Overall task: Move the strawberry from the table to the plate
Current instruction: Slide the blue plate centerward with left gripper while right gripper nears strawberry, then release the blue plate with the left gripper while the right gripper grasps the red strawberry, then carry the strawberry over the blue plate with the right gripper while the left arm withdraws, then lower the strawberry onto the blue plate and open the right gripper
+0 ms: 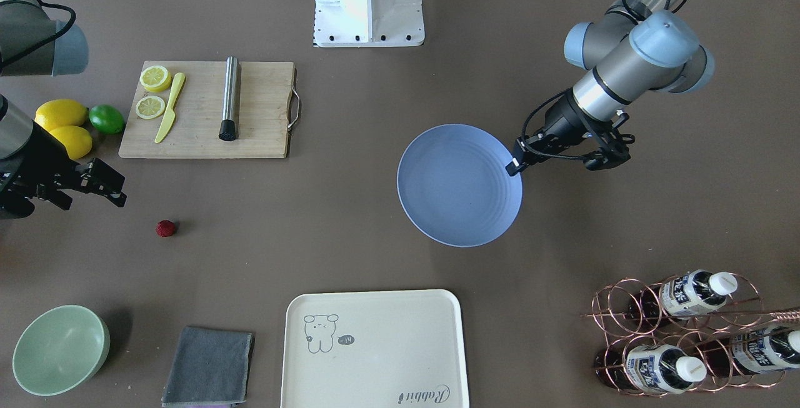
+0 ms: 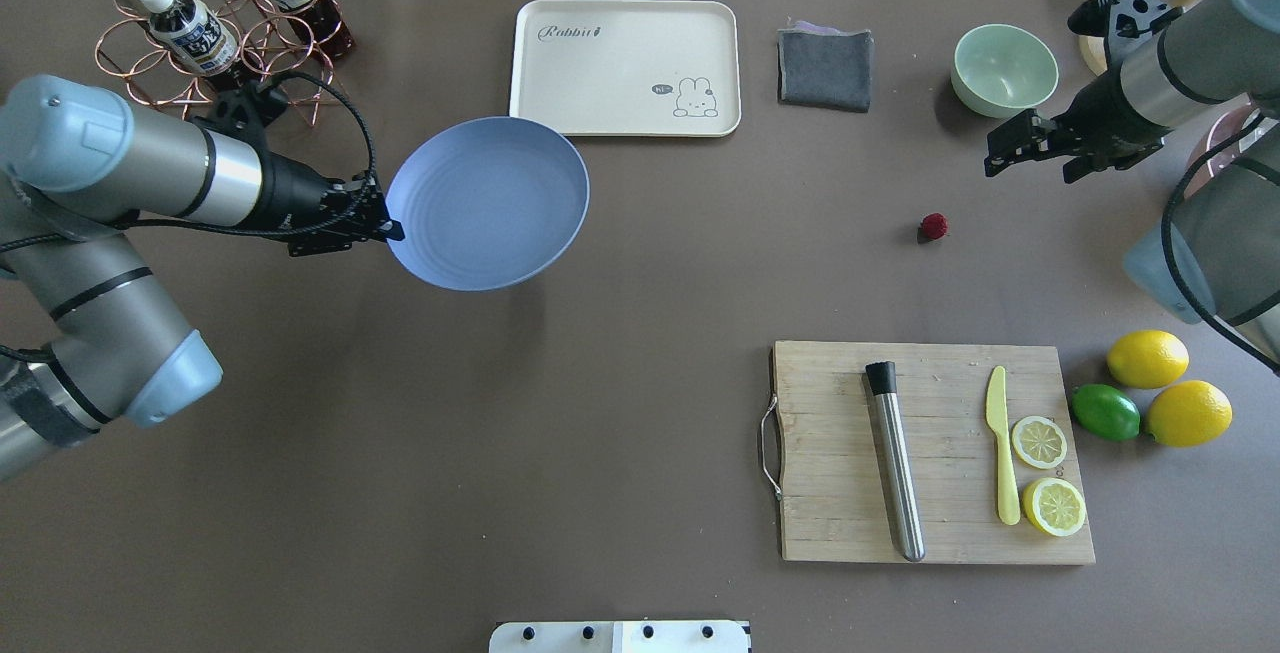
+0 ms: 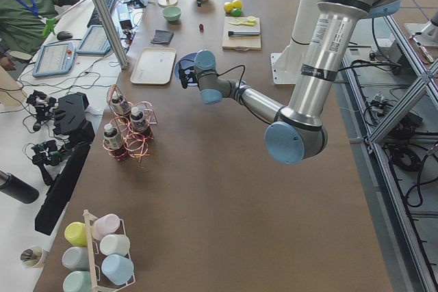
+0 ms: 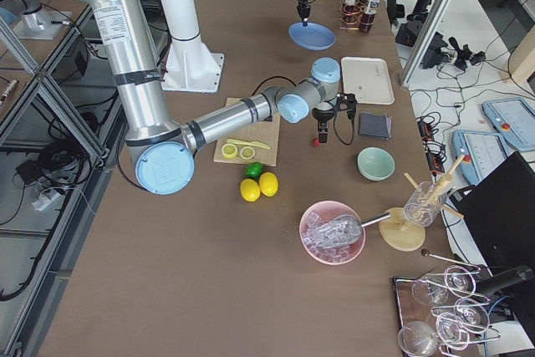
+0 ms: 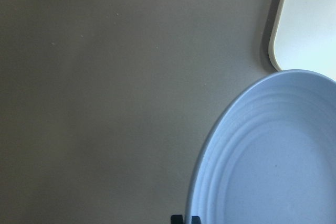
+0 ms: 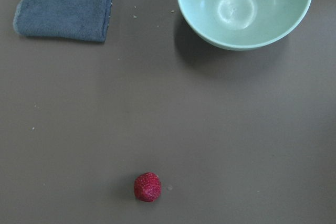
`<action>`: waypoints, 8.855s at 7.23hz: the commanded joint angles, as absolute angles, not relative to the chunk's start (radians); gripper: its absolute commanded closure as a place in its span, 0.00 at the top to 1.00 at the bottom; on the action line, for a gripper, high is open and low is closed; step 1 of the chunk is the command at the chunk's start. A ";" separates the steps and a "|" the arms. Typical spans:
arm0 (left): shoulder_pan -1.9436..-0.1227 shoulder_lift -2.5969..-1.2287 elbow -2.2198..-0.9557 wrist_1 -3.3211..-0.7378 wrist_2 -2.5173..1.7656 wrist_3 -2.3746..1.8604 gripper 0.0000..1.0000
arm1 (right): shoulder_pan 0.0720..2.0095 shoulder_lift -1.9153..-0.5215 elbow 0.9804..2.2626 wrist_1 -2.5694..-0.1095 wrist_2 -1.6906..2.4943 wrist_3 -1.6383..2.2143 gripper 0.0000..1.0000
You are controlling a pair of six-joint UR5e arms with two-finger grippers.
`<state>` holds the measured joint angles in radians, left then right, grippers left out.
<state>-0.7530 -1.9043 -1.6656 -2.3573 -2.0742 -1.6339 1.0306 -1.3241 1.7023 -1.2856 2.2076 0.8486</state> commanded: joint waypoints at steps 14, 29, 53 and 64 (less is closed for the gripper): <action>-0.419 -2.051 -1.680 -2.131 -1.640 -1.723 0.76 | 0.891 -1.289 1.661 -1.273 2.091 0.931 1.00; -0.652 -2.040 -1.750 -2.049 -1.848 -1.601 0.98 | 0.882 -1.128 1.482 -1.241 2.057 0.940 0.00; -1.126 -1.591 -1.787 -2.072 -2.210 -0.653 0.98 | 0.448 -0.830 1.505 -1.395 1.761 1.273 0.00; -1.211 -1.589 -1.787 -1.966 -2.227 -0.493 0.98 | 0.595 -0.845 1.566 -1.469 1.883 1.289 1.00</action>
